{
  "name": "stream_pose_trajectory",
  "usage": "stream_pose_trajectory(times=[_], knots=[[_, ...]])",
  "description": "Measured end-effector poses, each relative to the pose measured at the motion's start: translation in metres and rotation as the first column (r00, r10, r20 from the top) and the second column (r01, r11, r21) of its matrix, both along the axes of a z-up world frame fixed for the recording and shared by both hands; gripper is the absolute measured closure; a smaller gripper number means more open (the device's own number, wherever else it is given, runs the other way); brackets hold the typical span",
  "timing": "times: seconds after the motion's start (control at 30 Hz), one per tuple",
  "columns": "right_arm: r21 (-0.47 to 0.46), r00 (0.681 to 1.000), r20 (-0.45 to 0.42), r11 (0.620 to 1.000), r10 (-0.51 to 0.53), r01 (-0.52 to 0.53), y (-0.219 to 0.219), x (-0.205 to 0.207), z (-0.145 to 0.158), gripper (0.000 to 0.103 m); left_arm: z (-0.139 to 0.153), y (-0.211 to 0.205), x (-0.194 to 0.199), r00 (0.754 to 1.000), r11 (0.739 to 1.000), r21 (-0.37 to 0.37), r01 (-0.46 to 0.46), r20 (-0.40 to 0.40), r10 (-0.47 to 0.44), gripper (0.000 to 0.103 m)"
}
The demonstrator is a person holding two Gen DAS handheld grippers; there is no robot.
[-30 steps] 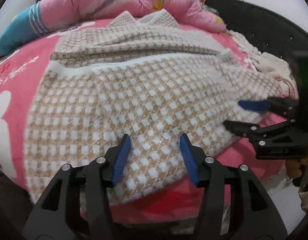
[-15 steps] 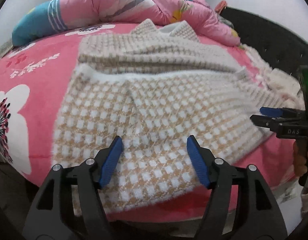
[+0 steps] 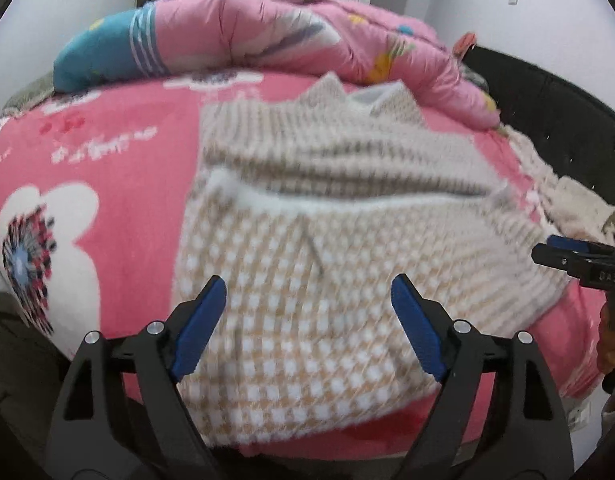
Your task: Fold large clothes
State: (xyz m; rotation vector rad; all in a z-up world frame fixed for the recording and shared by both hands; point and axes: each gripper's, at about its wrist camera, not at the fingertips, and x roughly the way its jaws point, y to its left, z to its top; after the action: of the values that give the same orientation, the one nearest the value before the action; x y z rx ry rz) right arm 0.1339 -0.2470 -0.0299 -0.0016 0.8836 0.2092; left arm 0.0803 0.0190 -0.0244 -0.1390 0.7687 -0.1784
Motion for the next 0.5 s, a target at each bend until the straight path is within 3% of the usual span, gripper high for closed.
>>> stream_pose_trajectory(times=[0.1,0.2,0.27,0.33,0.5], knots=[[0.015,0.998,0.016,0.998,0.063,-0.063,0.032,0.008,-0.003,0.012,0.001,-0.006,0.02,1.0,1.0,0.006,0.004,-0.019,-0.003,0.019],[0.023,0.994,-0.027,0.994,0.105,-0.105,0.056,0.026,-0.022,0.012,-0.019,-0.012,0.049,0.995,0.999,0.04,-0.027,-0.09,0.03,0.019],[-0.027,0.988,-0.113,0.994,0.107,-0.11,0.073,0.035,-0.045,0.011,-0.041,-0.01,0.064,0.985,0.998,0.058,-0.037,-0.165,0.046,0.016],[-0.012,0.987,-0.122,0.995,0.101,-0.104,0.072,0.043,-0.061,0.006,-0.044,-0.013,0.063,0.989,0.996,0.08,-0.039,-0.139,0.05,0.014],[0.056,0.985,-0.141,0.995,0.095,-0.088,0.064,0.043,-0.041,0.006,-0.045,-0.016,0.063,0.99,0.996,0.079,-0.037,-0.135,0.048,0.009]])
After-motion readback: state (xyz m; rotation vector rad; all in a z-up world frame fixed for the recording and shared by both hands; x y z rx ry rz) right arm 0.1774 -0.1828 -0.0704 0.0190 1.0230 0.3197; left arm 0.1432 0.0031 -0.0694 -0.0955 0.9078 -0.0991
